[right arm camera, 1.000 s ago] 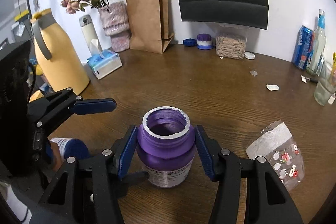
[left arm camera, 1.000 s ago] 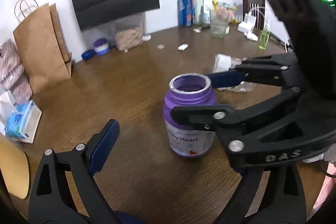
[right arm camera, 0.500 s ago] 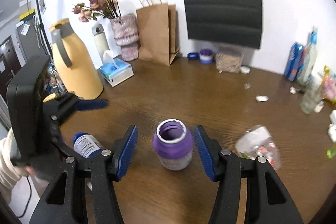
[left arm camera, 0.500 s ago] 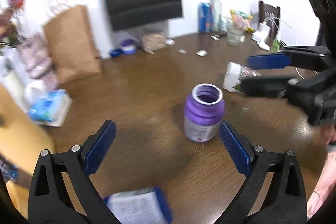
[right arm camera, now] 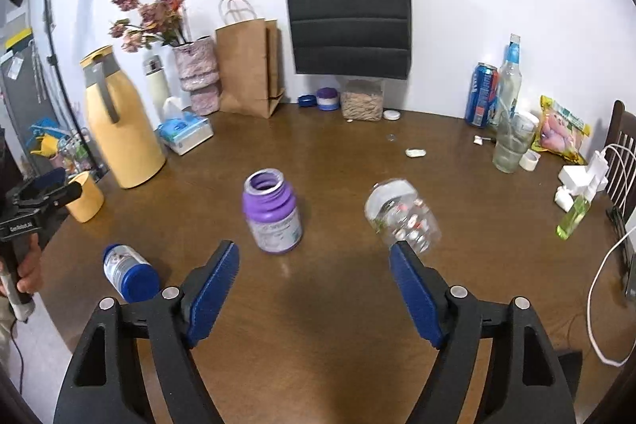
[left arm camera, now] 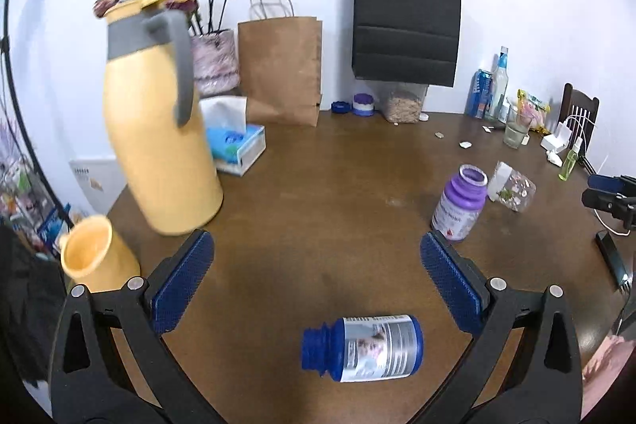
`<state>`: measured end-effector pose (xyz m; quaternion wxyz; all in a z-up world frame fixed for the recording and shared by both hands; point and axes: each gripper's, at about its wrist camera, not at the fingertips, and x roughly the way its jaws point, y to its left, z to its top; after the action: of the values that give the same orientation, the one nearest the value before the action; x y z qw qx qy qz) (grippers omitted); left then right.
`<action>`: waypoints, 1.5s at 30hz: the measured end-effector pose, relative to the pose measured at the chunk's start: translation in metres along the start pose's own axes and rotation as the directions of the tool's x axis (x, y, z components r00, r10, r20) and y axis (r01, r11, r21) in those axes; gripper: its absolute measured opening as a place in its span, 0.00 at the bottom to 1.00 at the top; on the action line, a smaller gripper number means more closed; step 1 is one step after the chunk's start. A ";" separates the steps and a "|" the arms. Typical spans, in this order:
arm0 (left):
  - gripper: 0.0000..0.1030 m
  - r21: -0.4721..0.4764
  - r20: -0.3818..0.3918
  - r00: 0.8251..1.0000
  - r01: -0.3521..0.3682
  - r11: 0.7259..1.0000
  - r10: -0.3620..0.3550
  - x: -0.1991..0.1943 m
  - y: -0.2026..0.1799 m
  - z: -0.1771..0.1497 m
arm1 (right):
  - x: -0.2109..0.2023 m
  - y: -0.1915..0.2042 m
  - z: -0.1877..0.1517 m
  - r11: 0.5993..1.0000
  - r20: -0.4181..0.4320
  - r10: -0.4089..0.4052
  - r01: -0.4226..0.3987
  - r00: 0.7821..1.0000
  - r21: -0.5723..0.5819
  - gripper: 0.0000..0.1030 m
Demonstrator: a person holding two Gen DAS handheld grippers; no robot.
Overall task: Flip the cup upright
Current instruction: 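Grasp the lying blue bottle with the left gripper and set it beside the yellow mug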
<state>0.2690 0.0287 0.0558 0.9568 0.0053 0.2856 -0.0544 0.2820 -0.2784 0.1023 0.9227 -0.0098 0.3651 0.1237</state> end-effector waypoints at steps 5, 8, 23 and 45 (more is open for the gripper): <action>1.00 -0.008 -0.006 1.000 0.001 1.000 -0.001 -0.004 -0.002 -0.026 | -0.008 0.017 -0.016 0.999 -0.003 0.010 -0.010 1.000 -0.035 0.81; 1.00 -0.025 -0.011 1.000 -0.005 1.000 0.005 -0.009 0.000 -0.039 | -0.017 0.022 -0.028 1.000 0.004 0.015 -0.015 1.000 -0.025 0.81; 1.00 -0.170 0.082 0.995 -0.040 0.985 0.055 -0.063 0.016 -0.111 | -0.072 0.060 -0.104 1.000 0.112 0.022 -0.021 0.993 -0.010 0.81; 1.00 -0.131 0.238 0.966 -0.072 0.989 0.102 -0.114 -0.008 -0.177 | -0.084 0.112 -0.192 0.997 0.193 0.062 -0.053 0.979 -0.054 0.81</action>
<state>0.0766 0.0397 -0.0301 0.9847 -0.0468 0.1680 0.0050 0.0678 -0.2094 0.0267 0.9494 -0.0095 0.2703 0.1594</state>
